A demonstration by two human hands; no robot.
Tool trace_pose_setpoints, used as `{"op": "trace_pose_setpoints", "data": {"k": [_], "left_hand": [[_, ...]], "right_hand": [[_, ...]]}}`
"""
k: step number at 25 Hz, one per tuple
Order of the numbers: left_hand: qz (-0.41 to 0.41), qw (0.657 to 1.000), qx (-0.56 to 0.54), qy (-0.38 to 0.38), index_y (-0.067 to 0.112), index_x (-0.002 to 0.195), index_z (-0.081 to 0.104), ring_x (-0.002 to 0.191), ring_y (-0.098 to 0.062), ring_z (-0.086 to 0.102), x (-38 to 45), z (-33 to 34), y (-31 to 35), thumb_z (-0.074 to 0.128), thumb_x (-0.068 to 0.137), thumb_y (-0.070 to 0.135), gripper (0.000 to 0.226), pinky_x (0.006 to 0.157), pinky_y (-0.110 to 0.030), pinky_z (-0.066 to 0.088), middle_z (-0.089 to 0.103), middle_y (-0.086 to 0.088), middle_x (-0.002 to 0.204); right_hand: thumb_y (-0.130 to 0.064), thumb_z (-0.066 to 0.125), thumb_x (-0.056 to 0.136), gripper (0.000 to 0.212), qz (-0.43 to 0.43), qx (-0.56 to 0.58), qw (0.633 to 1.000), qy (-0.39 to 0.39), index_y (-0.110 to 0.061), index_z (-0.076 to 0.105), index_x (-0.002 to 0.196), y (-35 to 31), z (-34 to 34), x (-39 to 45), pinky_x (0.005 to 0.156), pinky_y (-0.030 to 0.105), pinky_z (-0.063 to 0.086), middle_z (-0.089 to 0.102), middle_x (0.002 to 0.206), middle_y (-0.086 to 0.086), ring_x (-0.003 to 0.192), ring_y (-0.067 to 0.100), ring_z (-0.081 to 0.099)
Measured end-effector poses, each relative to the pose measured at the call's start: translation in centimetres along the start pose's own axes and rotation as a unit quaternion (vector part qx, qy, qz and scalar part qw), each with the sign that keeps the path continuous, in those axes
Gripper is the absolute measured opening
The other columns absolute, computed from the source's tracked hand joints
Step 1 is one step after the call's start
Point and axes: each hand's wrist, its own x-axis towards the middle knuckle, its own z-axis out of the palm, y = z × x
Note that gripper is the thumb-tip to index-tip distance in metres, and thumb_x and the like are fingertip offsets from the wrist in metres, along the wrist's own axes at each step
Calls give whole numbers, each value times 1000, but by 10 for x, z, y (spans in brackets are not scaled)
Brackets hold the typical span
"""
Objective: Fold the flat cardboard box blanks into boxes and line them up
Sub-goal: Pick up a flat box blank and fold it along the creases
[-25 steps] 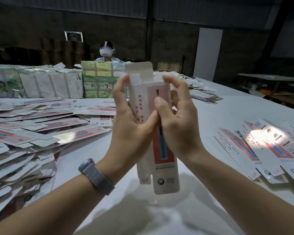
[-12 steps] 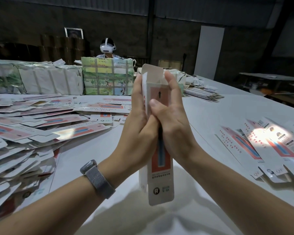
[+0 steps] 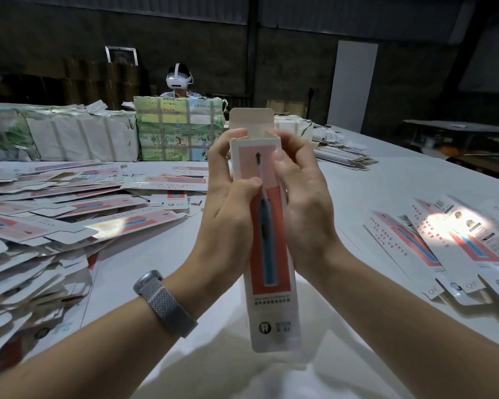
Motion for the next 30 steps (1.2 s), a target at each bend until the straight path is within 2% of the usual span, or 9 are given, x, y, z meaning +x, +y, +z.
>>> {"op": "trace_pose_setpoints", "data": {"k": [2, 5, 8, 12, 16, 20, 24, 27, 30], "left_hand": [[7, 1000, -1, -4, 32, 129, 40, 78, -14, 66, -1, 0, 0, 39, 91, 8, 45, 67, -31, 58, 67, 6, 90], [10, 1000, -8, -16, 26, 129, 38, 83, -13, 67, -2, 2, -2, 38, 103, 17, 27, 73, -30, 57, 67, 8, 94], [0, 999, -21, -25, 21, 129, 38, 86, -11, 69, -3, 3, -2, 33, 109, 17, 20, 74, -25, 56, 69, 8, 95], [-6, 1000, 10, -24, 26, 127, 41, 84, -11, 70, -3, 3, 0, 34, 107, 25, 21, 72, -27, 57, 70, 8, 92], [-26, 999, 8, -16, 37, 135, 38, 96, -13, 72, -2, 2, 0, 35, 106, 29, 30, 78, -29, 58, 70, 9, 110], [-63, 998, 19, -20, 49, 140, 29, 99, -14, 73, 4, 0, 1, 36, 107, 29, 39, 82, -33, 61, 69, 1, 119], [-40, 998, 58, 1, 28, 124, 49, 76, -10, 68, 5, 1, 0, 34, 109, 16, 24, 66, -26, 56, 66, 1, 93], [-29, 997, 78, 4, 22, 118, 47, 75, -15, 65, 3, 2, 0, 35, 108, 18, 16, 67, -34, 58, 64, -2, 88], [-39, 993, 109, 8, 27, 118, 45, 81, -26, 70, 2, 3, 2, 36, 101, 35, 21, 72, -47, 61, 67, -7, 90]], "right_hand": [[-16, 38, 106, 19, 5, -1, 1000, 4, -24, 52, 116, -1, 1, -2, 78, 32, 60, 63, 109, 13, 93, 19, 68], [-13, 38, 105, 15, 13, 14, 1000, 2, -18, 51, 109, -3, 2, -2, 75, 30, 58, 63, 106, 18, 86, 18, 66], [-11, 39, 104, 11, 27, -3, 999, 23, -13, 50, 105, -6, 2, 0, 74, 37, 55, 58, 105, 29, 83, 24, 61], [-6, 41, 102, 8, 37, -5, 998, 46, -9, 48, 103, -8, 0, 2, 75, 43, 51, 53, 108, 37, 83, 28, 57], [-5, 44, 101, 19, 20, -2, 998, 62, -21, 48, 109, -5, 0, 2, 89, 47, 56, 57, 114, 23, 95, 32, 65], [-9, 43, 103, 33, 24, 22, 998, 61, -32, 46, 127, -4, -1, 4, 85, 35, 59, 64, 104, 0, 95, 16, 68], [-2, 40, 100, 23, 25, 27, 997, 64, -15, 59, 102, -4, 3, 2, 76, 33, 58, 67, 95, 5, 82, 15, 66], [-5, 44, 100, 13, 15, 31, 998, 60, -9, 56, 97, -4, 5, 0, 70, 30, 56, 64, 83, 4, 77, 15, 63], [-10, 51, 100, 14, 22, 54, 996, 69, -11, 55, 87, -3, 4, 2, 68, 30, 53, 63, 75, 0, 71, 14, 61]]}}
